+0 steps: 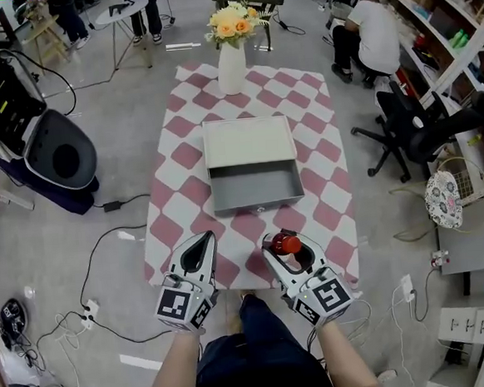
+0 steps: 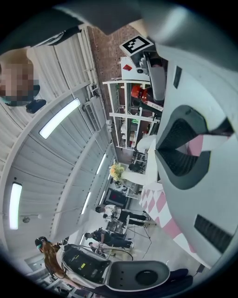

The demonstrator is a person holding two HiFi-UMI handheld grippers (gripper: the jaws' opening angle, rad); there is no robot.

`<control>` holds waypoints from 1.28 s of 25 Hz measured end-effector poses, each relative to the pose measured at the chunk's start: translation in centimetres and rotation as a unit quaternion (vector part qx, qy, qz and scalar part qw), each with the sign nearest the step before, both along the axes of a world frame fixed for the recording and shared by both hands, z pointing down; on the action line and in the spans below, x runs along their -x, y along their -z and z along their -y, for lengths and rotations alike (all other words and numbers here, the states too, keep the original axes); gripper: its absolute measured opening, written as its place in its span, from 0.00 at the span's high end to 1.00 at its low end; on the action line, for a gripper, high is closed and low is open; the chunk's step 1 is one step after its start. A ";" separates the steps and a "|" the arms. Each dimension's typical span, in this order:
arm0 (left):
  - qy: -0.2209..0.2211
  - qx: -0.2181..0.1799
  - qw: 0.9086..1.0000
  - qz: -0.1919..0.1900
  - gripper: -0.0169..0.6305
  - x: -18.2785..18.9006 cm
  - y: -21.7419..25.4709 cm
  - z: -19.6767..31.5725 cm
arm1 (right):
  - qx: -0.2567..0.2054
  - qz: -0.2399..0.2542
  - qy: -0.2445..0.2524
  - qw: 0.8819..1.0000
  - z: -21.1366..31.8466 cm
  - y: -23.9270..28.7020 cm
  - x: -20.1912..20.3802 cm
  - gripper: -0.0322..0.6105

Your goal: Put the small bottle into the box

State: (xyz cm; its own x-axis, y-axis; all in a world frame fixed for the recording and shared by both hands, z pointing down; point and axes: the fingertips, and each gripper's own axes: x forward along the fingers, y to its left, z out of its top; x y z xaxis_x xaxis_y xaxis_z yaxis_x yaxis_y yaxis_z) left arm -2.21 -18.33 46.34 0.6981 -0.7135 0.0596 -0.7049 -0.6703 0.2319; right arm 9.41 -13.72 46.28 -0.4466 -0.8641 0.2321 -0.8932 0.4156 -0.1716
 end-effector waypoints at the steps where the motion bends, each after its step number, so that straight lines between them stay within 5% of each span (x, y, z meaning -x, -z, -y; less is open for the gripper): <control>1: 0.001 0.001 1.000 0.003 0.96 -0.2 -0.1 0.6 | 0.003 -0.002 0.006 1.000 0.9 -0.2 0.0 0.59; 18: 0.046 0.015 0.999 0.022 0.96 -0.9 -2.3 9.8 | 0.036 -0.043 0.098 0.994 13.0 -1.5 1.0 0.59; 27: 0.064 0.020 0.997 0.032 0.96 -0.8 -3.2 12.5 | 0.097 -0.097 0.193 0.972 16.6 -3.7 2.3 0.59; 32: 0.072 0.025 0.997 0.031 0.96 -0.7 -3.9 13.7 | 0.116 -0.160 0.261 0.945 17.8 -5.9 4.2 0.59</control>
